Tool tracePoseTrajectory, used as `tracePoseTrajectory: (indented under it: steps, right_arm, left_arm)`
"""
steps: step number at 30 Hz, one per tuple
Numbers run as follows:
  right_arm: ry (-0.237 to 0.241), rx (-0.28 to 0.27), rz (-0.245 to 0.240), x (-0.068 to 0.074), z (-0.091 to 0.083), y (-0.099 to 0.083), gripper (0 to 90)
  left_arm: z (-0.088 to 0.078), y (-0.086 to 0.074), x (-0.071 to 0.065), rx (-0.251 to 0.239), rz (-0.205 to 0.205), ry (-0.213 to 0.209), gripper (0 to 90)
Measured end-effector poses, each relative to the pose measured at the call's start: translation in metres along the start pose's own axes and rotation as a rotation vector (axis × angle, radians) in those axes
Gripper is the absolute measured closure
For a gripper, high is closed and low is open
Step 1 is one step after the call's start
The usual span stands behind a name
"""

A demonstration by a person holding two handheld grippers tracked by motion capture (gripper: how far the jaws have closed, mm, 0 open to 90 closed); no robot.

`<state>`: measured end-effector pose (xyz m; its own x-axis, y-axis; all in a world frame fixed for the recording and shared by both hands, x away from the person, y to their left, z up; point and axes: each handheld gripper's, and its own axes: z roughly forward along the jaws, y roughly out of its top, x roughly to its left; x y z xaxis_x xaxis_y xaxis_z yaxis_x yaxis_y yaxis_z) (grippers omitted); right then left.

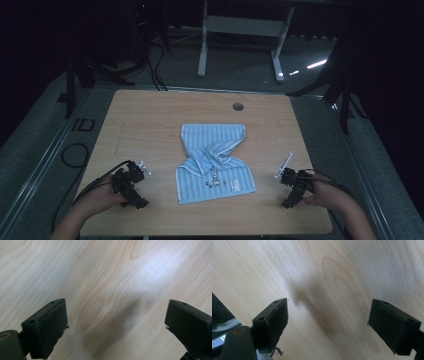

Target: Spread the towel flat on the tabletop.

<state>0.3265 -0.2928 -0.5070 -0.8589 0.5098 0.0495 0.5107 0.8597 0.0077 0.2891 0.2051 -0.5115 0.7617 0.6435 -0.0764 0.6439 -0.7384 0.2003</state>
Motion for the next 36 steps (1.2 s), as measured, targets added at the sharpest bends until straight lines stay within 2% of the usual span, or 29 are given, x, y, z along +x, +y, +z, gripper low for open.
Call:
tracePoseTrajectory:
  steps: [2,5,8,11,14,18,21,25,31,36]
  right_arm:
    - [-0.002,-0.012,-0.016,0.000,-0.001,0.005,19.1]
    - [-0.006,-0.020,-0.032,0.001,-0.002,0.012,19.2]
    - [-0.003,-0.026,-0.047,0.003,-0.003,0.019,20.9]
    - [0.016,-0.035,-0.053,0.000,-0.004,0.027,22.2]
    - [0.002,-0.037,-0.065,0.000,-0.005,0.035,24.3]
    - [-0.030,-0.043,-0.104,0.002,-0.007,0.045,30.3]
    - [-0.038,-0.064,-0.142,0.003,-0.010,0.056,35.3]
    - [-0.040,-0.085,-0.165,0.002,-0.015,0.072,39.1]
    - [-0.054,-0.113,-0.187,0.000,-0.020,0.102,42.3]
    - [-0.076,-0.108,-0.201,-0.005,-0.022,0.126,43.8]
  left_arm:
    - [0.001,0.007,-0.001,-0.008,-0.004,-0.004,5.3]
    - [0.003,0.019,-0.006,-0.008,0.024,-0.014,5.7]
    - [0.006,0.031,-0.011,0.001,0.055,0.004,14.2]
    - [0.008,0.043,-0.015,0.002,0.063,0.001,14.4]
    - [0.009,0.055,-0.018,-0.003,0.071,0.014,20.7]
    - [0.011,0.073,-0.025,-0.008,0.111,0.014,28.4]
    - [0.012,0.087,-0.033,-0.025,0.143,0.016,30.5]
    - [0.013,0.105,-0.040,-0.030,0.165,0.017,30.5]
    - [0.022,0.128,-0.044,-0.035,0.175,0.033,30.6]
    - [0.030,0.144,-0.046,-0.034,0.175,0.044,30.6]
